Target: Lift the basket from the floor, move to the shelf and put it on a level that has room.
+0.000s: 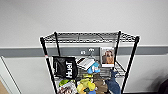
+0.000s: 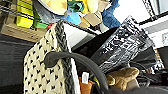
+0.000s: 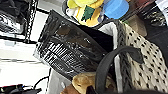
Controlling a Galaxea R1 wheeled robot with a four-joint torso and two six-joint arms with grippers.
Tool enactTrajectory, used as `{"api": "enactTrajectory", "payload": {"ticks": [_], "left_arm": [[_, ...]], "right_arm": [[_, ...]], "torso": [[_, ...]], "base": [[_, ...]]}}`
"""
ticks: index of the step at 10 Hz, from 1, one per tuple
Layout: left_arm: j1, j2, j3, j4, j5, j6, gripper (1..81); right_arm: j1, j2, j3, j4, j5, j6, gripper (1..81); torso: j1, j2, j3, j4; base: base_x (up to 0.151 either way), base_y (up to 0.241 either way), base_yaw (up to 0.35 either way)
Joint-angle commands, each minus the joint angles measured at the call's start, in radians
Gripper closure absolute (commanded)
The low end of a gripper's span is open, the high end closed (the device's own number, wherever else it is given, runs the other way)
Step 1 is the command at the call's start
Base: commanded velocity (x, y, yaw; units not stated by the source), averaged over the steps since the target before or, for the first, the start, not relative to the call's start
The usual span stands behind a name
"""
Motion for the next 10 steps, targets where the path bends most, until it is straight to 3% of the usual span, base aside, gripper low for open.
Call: {"api": "enactTrajectory", "payload": {"ticks": [1, 10], "left_arm": [[-0.115, -0.016, 0.060, -0.017, 0.035, 0.008, 81.1], [-0.107, -0.016, 0.060, -0.016, 0.034, 0.008, 81.1]], "right_arm": [[0.118, -0.011, 0.074, 0.021, -0.019, 0.007, 81.1], [0.116, -0.014, 0.085, 0.021, -0.019, 0.007, 81.1]], "torso": [[0.000, 0.000, 0.000, 0.000], [0.000, 0.000, 0.000, 0.000]], "base": [[0.086, 0.000, 0.000], [0.081, 0.000, 0.000]]}}
